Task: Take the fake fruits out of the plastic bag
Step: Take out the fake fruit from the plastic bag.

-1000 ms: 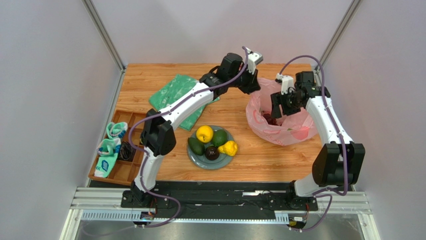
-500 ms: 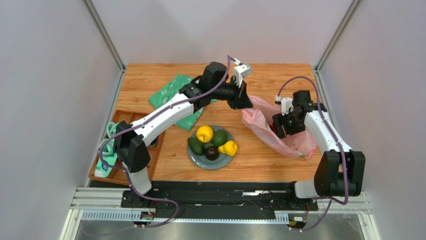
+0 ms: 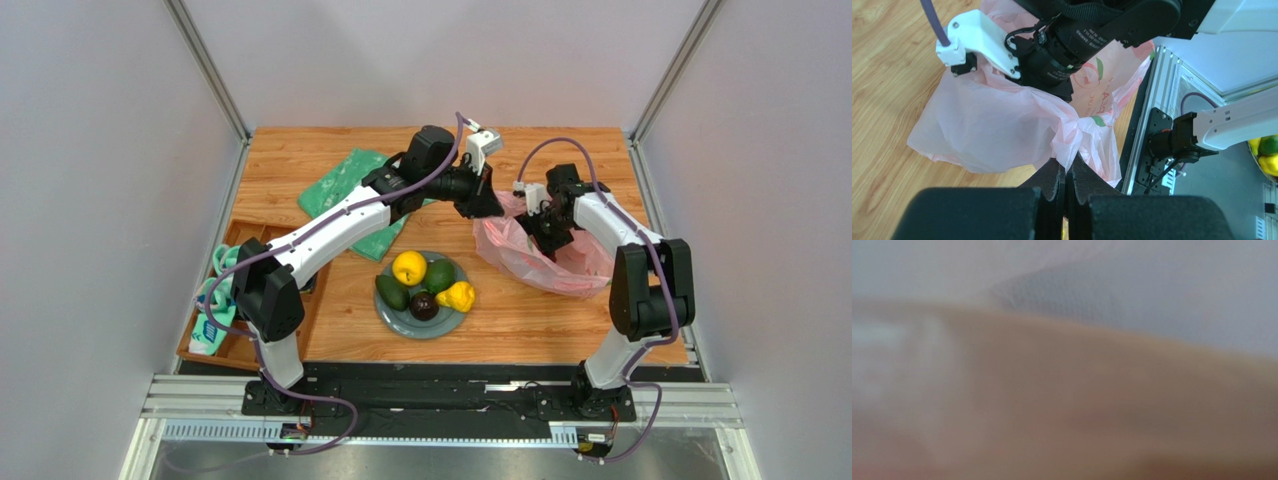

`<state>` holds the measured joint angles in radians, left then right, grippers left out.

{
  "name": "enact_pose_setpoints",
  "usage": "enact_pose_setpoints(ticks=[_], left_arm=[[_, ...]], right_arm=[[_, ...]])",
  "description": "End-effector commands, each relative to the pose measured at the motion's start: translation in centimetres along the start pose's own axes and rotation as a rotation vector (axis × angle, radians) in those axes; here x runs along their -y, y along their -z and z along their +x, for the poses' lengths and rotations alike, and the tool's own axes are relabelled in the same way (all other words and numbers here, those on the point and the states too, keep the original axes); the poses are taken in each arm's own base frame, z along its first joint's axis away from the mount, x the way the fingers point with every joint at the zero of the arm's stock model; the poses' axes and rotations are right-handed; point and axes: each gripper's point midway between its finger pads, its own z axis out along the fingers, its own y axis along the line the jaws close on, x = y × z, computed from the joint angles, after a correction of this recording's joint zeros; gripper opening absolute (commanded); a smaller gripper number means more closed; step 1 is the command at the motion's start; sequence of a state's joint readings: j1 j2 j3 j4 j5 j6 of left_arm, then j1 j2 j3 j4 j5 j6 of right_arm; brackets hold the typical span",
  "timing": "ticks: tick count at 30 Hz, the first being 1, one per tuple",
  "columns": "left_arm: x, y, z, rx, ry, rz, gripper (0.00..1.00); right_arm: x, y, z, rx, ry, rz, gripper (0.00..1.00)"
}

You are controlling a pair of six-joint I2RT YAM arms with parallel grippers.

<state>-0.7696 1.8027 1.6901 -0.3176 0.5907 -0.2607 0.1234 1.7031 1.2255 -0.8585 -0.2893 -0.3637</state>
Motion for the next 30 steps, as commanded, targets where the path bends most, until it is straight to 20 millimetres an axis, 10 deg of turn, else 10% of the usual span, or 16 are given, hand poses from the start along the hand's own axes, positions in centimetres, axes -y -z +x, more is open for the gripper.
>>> enact_pose_setpoints(ticks=[1,2,5,6,16,30], left_arm=[[-0.1,0.4,-0.6,0.022,-0.027,-0.014,0.0],[-0.1,0.3,-0.6,0.021,-0.029,-0.017,0.0],[-0.6,0.3,-0.8,0.025,-0.038,-0.038,0.0],[-0.7,0.1,-1.0,0.029,-0.051,-0.047,0.0],[-1.7,0.6,-0.4,0.014,-0.105,-0.091,0.0],[-3.1,-0.2,3.9,-0.078,-0.114,-0.167,0.0]], right_arm=[[2.0,-0.9,-0.9,-0.002,0.013,0.102,0.77],[2.1,-0.9,-1.3,0.006,0.028,0.105,0.71],[1.6,-0.2,-2.0,0.032,0.056,0.074,0.04],[1.5,0.5,-2.5,0.046,0.063,0.077,0.0],[-5.5,16.3,-6.9,0.427,0.255,0.005,0.0],[-10.4,28.2,-5.1,0.714,0.417,0.096,0.0]])
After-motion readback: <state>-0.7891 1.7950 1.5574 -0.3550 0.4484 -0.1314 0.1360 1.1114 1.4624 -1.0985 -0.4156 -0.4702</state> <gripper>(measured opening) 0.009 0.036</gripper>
